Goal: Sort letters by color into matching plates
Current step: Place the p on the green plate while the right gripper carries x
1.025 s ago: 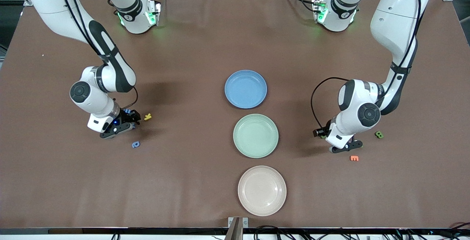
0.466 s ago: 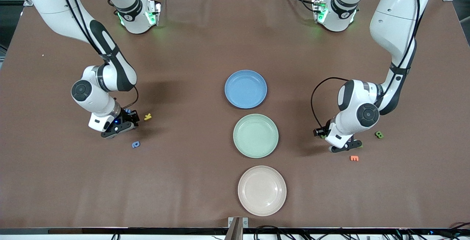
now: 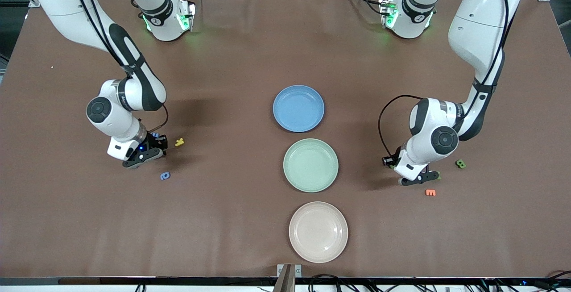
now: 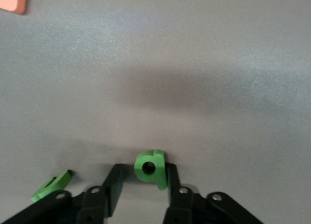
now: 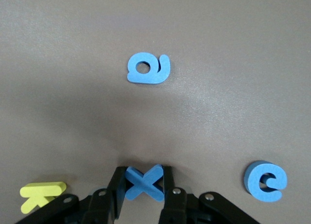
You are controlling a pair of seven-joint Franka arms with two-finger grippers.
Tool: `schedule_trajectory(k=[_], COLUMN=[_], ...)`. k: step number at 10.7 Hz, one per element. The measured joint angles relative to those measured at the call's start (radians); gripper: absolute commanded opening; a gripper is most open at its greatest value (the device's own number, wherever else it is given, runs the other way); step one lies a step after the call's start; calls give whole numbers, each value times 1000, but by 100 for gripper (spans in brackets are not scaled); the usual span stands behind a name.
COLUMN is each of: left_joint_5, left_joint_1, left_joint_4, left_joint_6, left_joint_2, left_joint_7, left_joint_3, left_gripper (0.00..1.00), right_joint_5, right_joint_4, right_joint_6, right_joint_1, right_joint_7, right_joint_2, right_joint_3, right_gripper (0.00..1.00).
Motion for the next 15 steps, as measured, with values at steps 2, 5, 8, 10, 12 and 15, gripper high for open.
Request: schedule_trajectory(k=[2,5,8,10,12,15], left_joint_5=[0,1,1,1,1,1], left_joint_1=[0,-17,-45,-92,-150,-243], left_joint_4=[0,0,25,70,121,179], left_joint_6=[0,3,12,9,0,-13], left_joint_2=[-2,-2,-4,-31,-65,-41], left_joint_7=[0,-54,-68,-69,-77,-125], left_joint_3=[2,2,-3,-7,-9,-13], left_gripper=[0,0,0,0,0,0], right_joint_5=[0,0,3,3,3,3], right_joint_4=[3,55,119,127,132,142], right_joint_6=[-2,-118,-275,-286,-285,-286], right_joint_1=[0,-4,-5,6,54,185], right_joint_7=[0,1,37,145,294,514], right_joint_2=[-1,-27,-79,-87,-91,-100], right_joint_3=[0,-3,0,31,66,94], right_gripper=[22,22,22,22,22,22])
